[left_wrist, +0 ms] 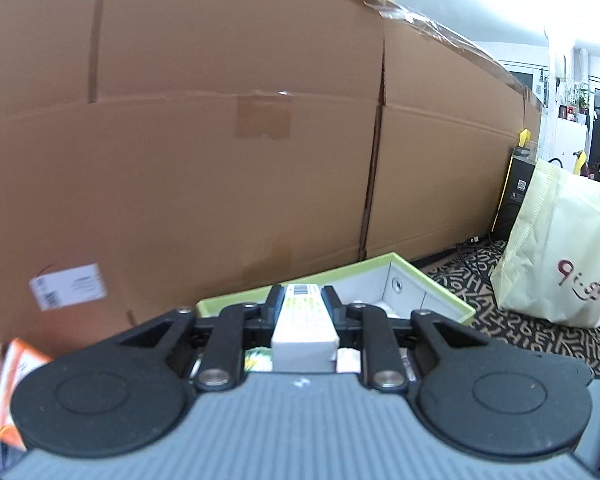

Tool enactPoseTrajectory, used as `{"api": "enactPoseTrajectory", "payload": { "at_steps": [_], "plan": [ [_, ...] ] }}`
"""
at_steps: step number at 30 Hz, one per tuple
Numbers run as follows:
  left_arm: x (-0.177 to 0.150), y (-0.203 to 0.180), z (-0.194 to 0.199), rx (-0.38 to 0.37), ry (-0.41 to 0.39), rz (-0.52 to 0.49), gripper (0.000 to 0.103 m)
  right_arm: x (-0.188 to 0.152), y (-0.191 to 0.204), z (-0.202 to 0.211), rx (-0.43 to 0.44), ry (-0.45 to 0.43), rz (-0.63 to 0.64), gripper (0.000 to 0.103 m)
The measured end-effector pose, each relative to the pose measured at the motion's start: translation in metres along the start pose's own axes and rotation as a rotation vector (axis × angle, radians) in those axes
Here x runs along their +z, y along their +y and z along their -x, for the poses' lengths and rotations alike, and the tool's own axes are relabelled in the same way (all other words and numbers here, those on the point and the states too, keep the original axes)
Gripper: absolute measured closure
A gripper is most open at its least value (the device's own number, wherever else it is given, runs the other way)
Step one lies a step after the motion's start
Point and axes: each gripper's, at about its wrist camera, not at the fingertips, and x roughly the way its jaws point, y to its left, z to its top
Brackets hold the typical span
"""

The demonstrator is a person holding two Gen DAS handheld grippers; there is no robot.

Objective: Organize objects
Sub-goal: 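Carry the medicine box and black tape toward the lime-green box, then open both tools to drop the items into the lime-green box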

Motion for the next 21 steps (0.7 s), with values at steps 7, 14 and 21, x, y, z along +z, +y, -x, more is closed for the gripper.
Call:
{"api": "enactPoseTrajectory", "payload": {
  "at_steps": [7,14,21],
  "plan": [
    [-0.005,0.003,-0.071,0.031,0.048,0.055,0.084,0.005,-0.023,-0.042,-0.032,0.016,0.015,0.07],
    [-0.026,0.017,-0.112,0.112,0.076,0.079,0.025,-0.003,-0.035,-0.084,-0.036,0.063,0.02,0.06],
    [-0.045,0.032,-0.078,0.116,-0.02,0.113,0.0,-0.017,-0.038,-0.06,-0.093,0.0,-0.027,0.032]
  ]
}}
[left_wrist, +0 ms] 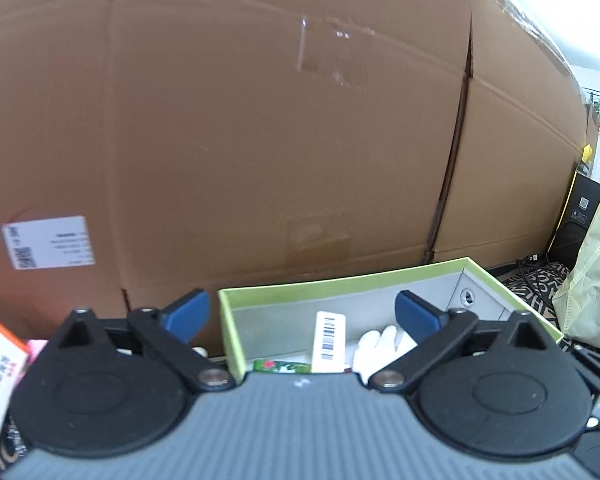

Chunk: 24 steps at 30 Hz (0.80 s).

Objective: Organize objects
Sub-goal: 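Open both tools to drop the items into the lime-green box, then withdraw both tools from the lime-green box back to the items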

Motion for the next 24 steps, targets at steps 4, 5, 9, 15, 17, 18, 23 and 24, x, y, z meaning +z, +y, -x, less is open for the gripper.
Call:
{"api": "enactPoseTrajectory", "payload": {
  "at_steps": [4,5,9,15,17,18,23,24],
  "plan": [
    [-0.005,0.001,0.022,0.0,-0.017,-0.027,0.0,0.002,0.004,0.02,0.03,-0.02,-0.04,0.032],
    [-0.007,0.001,0.029,0.005,-0.019,-0.031,0.0,0.004,0.007,0.025,0.038,-0.028,-0.041,0.031],
    [-0.014,0.015,0.061,0.028,-0.022,-0.021,0.0,0.009,0.022,0.048,0.072,-0.068,-0.032,0.027],
    [-0.034,0.051,0.118,0.076,-0.01,0.066,0.0,-0.002,0.044,0.075,0.126,-0.062,-0.033,0.024],
    [-0.047,0.065,0.132,0.103,-0.003,0.091,0.0,-0.01,0.053,0.08,0.143,-0.039,-0.029,0.024],
    [-0.053,0.072,0.14,0.12,-0.003,0.102,0.0,-0.013,0.057,0.082,0.153,-0.027,-0.028,0.024],
    [-0.081,0.105,0.16,0.209,0.032,0.143,0.0,-0.036,0.087,0.08,0.223,0.053,-0.025,0.024],
    [-0.087,0.114,0.164,0.22,0.039,0.156,0.0,-0.04,0.093,0.079,0.24,0.07,-0.02,0.024]
  ]
}}
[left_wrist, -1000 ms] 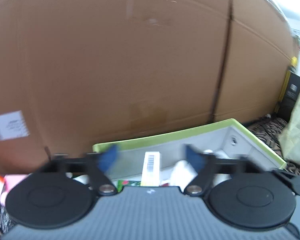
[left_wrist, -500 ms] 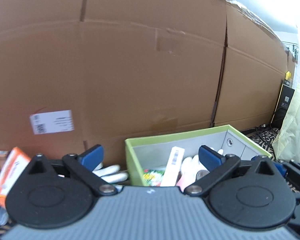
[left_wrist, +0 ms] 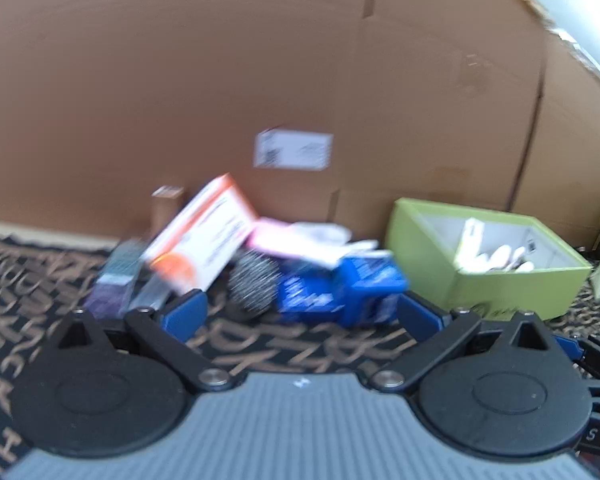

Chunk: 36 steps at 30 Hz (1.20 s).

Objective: Organize objects
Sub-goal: 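Withdraw both tools from the lime-green box back to the items, then grasp the dark VIVX box with the left tool while the right tool grasps the steel wool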

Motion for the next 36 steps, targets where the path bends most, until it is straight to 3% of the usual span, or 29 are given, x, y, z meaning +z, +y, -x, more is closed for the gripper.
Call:
{"api": "enactPoseTrajectory", "payload": {
  "at_steps": [6,11,19,29,32,34,36],
  "plan": [
    [-0.009,0.05,0.002,0.061,0.03,0.052,0.0,-0.012,0.047,-0.018,0.088,0.081,0.074,0.024],
    [-0.006,0.079,0.0,0.111,0.013,0.035,0.0,-0.008,0.076,-0.035,0.125,0.098,0.119,0.025],
    [0.0,0.123,-0.02,0.164,0.053,0.064,0.001,0.001,0.109,-0.077,0.175,0.147,0.161,0.033],
    [0.017,0.158,-0.069,0.177,0.152,0.134,0.009,0.016,0.147,-0.154,0.105,0.16,0.325,0.043],
    [0.021,0.161,-0.086,0.175,0.183,0.139,0.011,0.014,0.152,-0.176,0.071,0.189,0.36,0.053],
    [0.022,0.16,-0.095,0.169,0.194,0.135,0.012,0.016,0.154,-0.176,0.05,0.173,0.382,0.068],
    [0.022,0.159,-0.103,0.174,0.2,0.123,0.014,0.019,0.152,-0.167,0.068,0.165,0.353,0.07]
  ]
}}
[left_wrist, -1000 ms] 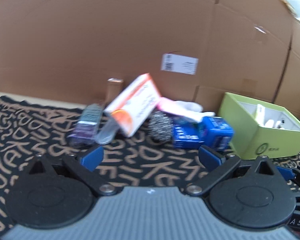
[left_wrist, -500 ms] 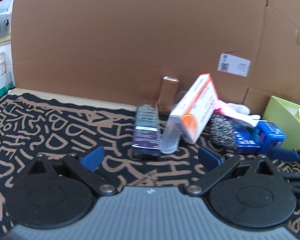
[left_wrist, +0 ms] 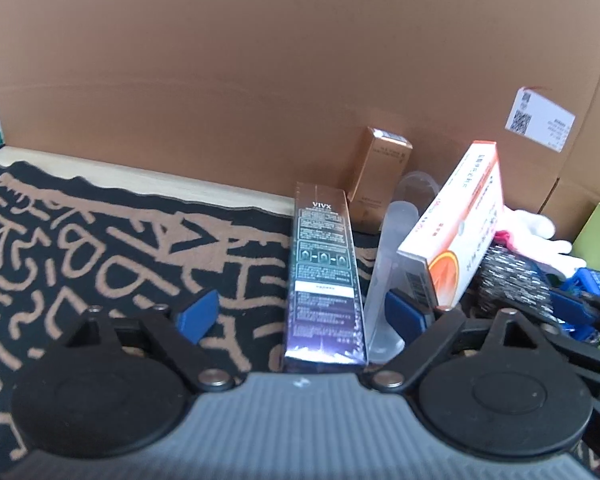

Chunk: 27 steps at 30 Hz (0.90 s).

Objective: Organize objects
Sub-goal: 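Grasp the dark VIVX box with the left tool while the right tool grasps the steel wool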

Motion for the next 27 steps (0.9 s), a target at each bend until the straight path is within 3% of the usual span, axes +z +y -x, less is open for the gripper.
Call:
{"api": "enactPoseTrajectory", "payload": {
  "at_steps": [2,4,6,11,17,18,21,24,27],
  "plan": [
    [0.001,-0.002,-0.002,0.001,-0.009,-0.01,0.021,-0.001,0.0,0.013,0.019,-0.009,-0.011,0.071],
    [0.002,-0.001,-0.001,-0.036,-0.007,-0.004,0.048,-0.005,0.001,0.03,0.04,-0.022,-0.014,0.071],
    [0.001,0.0,0.002,-0.055,0.002,-0.007,0.063,-0.011,0.001,0.048,0.071,-0.027,-0.022,0.071],
    [-0.018,-0.004,0.025,-0.048,0.006,-0.053,0.063,-0.031,0.002,0.09,0.159,-0.016,-0.074,0.071],
    [-0.064,-0.011,0.086,-0.094,0.063,-0.095,0.063,-0.056,-0.01,0.132,0.208,0.018,-0.135,0.071],
    [-0.07,-0.014,0.095,-0.102,0.074,-0.099,0.062,-0.06,-0.013,0.138,0.214,0.028,-0.147,0.071],
    [-0.077,-0.02,0.104,-0.076,0.069,-0.112,0.036,-0.071,-0.018,0.144,0.205,0.071,-0.155,0.068],
    [-0.071,-0.026,0.095,-0.015,0.061,-0.127,0.035,-0.077,-0.018,0.14,0.197,0.095,-0.182,0.051],
    [-0.066,-0.028,0.083,0.01,0.064,-0.132,0.038,-0.077,-0.016,0.144,0.176,0.065,-0.178,0.051]
  ]
}}
